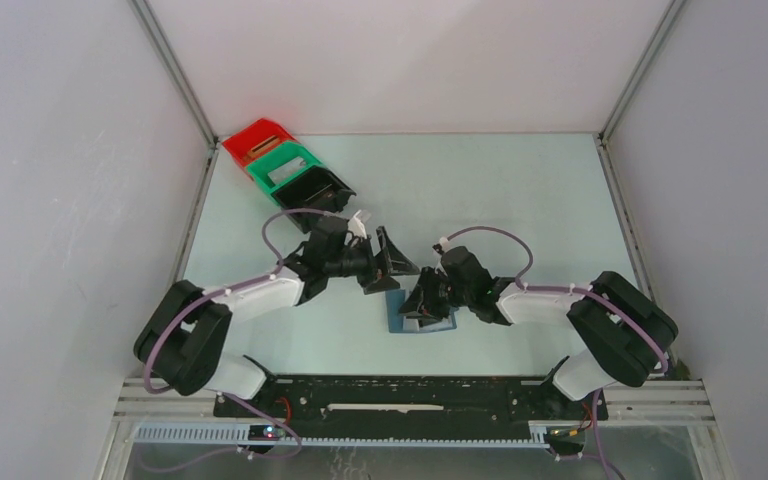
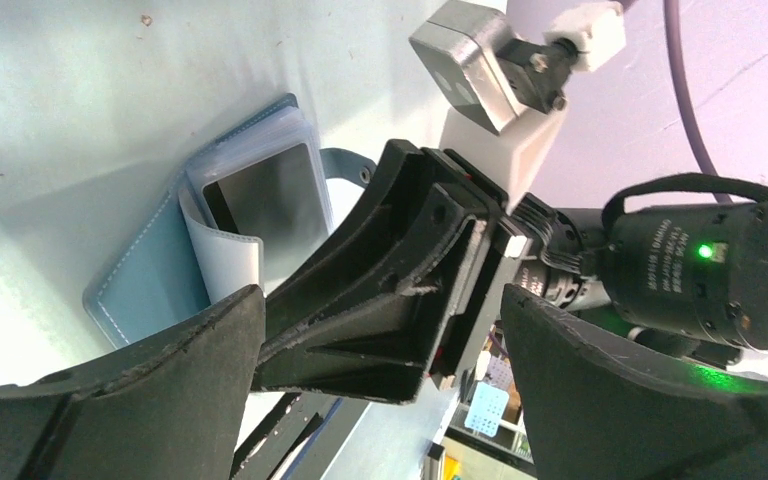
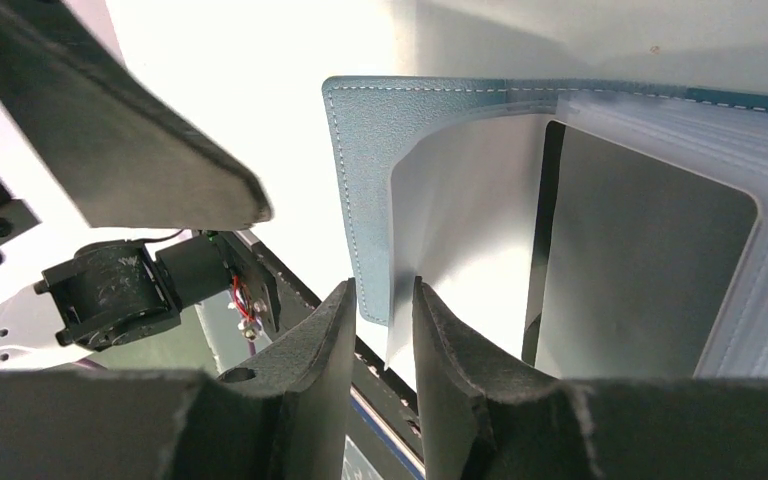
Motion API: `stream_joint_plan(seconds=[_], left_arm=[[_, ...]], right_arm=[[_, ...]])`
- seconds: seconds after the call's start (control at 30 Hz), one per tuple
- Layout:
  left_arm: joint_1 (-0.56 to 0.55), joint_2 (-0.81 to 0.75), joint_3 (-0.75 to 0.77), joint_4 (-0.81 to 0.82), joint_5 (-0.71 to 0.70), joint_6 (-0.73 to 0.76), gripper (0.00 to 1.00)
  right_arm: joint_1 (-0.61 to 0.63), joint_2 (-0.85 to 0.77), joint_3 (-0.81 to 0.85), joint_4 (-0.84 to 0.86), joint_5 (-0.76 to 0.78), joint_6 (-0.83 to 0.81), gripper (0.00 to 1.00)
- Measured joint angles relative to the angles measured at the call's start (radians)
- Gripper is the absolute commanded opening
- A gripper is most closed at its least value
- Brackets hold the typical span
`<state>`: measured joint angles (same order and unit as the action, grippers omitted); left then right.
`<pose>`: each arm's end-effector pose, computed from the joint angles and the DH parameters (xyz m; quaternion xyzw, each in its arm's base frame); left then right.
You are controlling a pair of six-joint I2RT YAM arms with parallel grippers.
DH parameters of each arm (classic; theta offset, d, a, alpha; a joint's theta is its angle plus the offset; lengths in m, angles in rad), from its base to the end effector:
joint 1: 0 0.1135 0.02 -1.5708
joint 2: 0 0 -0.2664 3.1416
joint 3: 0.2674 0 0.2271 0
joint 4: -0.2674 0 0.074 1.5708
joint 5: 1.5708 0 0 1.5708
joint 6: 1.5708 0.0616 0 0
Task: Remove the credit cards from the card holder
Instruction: Remove the credit card from the card holder.
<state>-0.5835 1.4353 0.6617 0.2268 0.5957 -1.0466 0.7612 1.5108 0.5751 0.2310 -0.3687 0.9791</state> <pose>0.2225 -0.1883 0.2024 -0.0513 0.8441 -0.5163 0.1350 0.1892 0.2109 0.1535 0.0206 0.8954 0.4226 0.1388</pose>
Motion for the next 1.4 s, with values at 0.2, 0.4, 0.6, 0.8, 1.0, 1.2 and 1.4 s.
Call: stream_joint_plan(seconds=[0.2,0.4,0.6,0.8,1.0,1.2,1.4], left_arm=[[0.020,-0.083,0.000,-0.007,-0.023,0.000,0.92],[0.026,-0.110,0.000,-0.016,-0.039,0.000,0.92],[0.023,-0.109,0.000,-0.046,-0.045,0.002,0.92],[-0.033,-0.078,0.016,-0.069,-0.056,0.010,0.91],[-0.147,0.007,0.122,-0.080,-0.066,0.019,0.91],[-0.206,0.112,0.172,-0.062,-0.050,0.016,0.90],[-0.187,0.198,0.155,-0.060,-0.054,0.010,0.87]], right_arm=[[-0.002,-0.036,0.000,-0.010,0.004,-0.001,0.38],[-0.028,-0.157,-0.006,-0.055,0.034,-0.013,0.44],[-0.109,-0.288,-0.035,-0.117,0.051,-0.051,0.45],[-0.283,-0.427,-0.115,-0.190,0.045,-0.084,0.45],[-0.438,-0.557,-0.176,-0.286,0.038,-0.102,0.42],[-0.478,-0.571,-0.198,-0.328,0.003,-0.121,0.33],[-0.459,-0.493,-0.196,-0.301,-0.041,-0.126,0.25]])
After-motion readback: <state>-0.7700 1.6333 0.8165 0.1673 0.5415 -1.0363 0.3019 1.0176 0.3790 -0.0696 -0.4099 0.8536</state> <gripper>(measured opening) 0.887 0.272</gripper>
